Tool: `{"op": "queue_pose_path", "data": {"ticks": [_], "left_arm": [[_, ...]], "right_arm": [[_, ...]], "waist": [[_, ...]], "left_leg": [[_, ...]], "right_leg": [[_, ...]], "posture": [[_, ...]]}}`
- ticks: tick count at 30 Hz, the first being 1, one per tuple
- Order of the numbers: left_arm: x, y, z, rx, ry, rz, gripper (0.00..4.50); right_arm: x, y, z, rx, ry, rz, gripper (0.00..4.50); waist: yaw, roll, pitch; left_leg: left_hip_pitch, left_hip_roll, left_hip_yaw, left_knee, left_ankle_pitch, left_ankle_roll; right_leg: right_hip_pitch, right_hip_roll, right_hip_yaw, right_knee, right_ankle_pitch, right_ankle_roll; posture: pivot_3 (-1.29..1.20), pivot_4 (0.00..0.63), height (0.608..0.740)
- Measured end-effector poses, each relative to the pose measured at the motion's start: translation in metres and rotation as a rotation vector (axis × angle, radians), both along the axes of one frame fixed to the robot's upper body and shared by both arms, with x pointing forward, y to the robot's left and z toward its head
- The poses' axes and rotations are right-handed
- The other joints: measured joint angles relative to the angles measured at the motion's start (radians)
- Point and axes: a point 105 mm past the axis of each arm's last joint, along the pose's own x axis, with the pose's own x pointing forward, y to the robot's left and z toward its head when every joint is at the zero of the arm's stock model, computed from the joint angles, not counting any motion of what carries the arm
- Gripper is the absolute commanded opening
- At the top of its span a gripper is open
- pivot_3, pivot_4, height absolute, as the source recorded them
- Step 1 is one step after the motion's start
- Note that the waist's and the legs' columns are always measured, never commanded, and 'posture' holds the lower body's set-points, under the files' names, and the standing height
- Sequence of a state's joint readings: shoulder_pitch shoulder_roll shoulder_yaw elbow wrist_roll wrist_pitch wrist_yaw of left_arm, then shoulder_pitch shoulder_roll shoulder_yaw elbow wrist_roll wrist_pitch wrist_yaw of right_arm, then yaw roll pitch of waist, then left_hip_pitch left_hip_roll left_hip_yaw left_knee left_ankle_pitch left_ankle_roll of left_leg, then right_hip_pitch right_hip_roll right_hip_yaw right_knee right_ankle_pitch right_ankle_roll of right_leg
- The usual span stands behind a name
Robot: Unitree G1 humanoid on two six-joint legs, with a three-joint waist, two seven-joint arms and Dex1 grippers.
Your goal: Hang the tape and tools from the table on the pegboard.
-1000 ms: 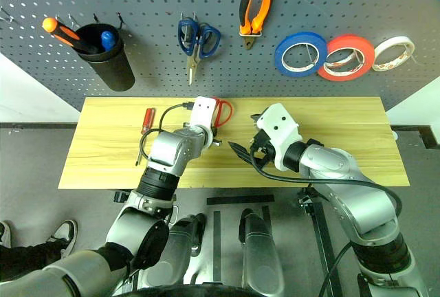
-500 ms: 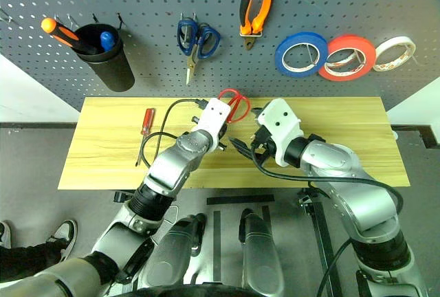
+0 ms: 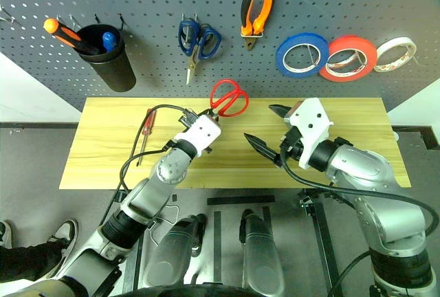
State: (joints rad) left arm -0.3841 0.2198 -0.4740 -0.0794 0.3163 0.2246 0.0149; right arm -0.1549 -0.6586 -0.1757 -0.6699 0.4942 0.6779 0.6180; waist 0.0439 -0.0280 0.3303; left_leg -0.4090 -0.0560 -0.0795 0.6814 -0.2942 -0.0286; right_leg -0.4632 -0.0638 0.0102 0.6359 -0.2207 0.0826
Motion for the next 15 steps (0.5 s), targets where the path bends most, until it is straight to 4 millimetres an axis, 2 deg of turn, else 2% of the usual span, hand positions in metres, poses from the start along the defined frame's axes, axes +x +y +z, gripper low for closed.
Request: {"op": "queue_pose_path", "data": {"ticks": [4, 12, 15], "left_arm": [[-0.011, 0.005, 0.014, -0.017, -0.168, -0.022, 1.01], [-0.007, 0.059, 0.056, -0.163, -0.396, 0.168, 1.01], [-0.008, 0.068, 0.071, -0.177, -0.477, 0.181, 1.01]], "right_arm": [[0.001, -0.004, 0.003, -0.004, -0.022, -0.002, 4.5], [-0.014, -0.007, 0.02, 0.112, -0.068, 0.081, 4.5], [-0.018, -0.008, 0.028, 0.154, -0.097, 0.101, 4.5]], "waist": [[0.0, 0.001, -0.001], [0.001, 0.001, -0.004], [0.001, 0.001, -0.004]], "left_leg": [[0.0, 0.0, 0.0, 0.0, 0.0, 0.0], [0.001, 0.0, 0.001, 0.002, 0.0, 0.001], [0.001, 0.0, 0.001, 0.002, 0.0, 0.001]], "right_leg": [[0.0, 0.0, 0.0, 0.0, 0.0, 0.0], [0.001, 0.0, 0.0, 0.0, 0.001, 0.002], [0.002, 0.0, 0.0, 0.0, 0.002, 0.002]], "posture": [[0.08, 0.249, 0.74], [0.09, 0.249, 0.74], [0.09, 0.249, 0.74]]}}
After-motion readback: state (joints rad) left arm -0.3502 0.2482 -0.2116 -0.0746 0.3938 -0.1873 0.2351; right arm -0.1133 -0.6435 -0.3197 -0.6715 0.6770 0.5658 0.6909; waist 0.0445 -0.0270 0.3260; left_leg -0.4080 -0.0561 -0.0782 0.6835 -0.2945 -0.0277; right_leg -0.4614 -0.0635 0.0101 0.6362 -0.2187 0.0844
